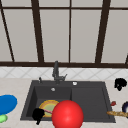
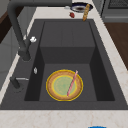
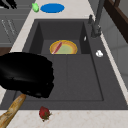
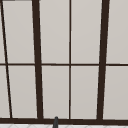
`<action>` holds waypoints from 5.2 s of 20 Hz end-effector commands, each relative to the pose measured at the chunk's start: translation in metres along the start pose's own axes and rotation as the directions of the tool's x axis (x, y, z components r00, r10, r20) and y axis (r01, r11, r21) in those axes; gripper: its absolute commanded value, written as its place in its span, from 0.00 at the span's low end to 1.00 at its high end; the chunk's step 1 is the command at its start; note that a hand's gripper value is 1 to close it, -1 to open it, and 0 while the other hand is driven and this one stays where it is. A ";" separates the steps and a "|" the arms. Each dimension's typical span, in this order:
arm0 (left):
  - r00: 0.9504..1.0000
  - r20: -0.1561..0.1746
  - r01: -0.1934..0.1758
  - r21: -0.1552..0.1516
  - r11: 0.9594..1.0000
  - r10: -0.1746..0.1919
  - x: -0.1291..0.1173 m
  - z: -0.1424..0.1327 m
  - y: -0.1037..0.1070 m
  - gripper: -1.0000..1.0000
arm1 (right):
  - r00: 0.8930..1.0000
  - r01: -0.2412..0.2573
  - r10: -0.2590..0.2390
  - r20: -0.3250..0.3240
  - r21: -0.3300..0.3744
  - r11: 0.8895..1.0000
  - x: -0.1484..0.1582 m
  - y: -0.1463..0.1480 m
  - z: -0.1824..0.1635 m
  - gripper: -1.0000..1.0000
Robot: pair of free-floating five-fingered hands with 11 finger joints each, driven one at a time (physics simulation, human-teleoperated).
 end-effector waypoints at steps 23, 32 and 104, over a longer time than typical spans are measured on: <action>1.000 0.000 0.000 0.000 1.000 0.000 0.000 0.000 0.000 0.50 | 0.989 -0.062 0.071 -0.127 0.075 0.995 -0.007 0.051 -0.012 0.00; 1.000 0.000 0.000 0.000 1.000 0.000 0.000 0.000 0.000 0.50 | 0.991 -0.061 0.090 -0.100 0.266 0.962 0.019 0.066 -0.022 0.00; 1.000 0.000 0.000 0.000 1.000 0.000 0.000 0.000 0.000 0.50 | 0.989 0.137 -0.146 0.014 0.263 0.955 0.011 0.136 -0.037 0.00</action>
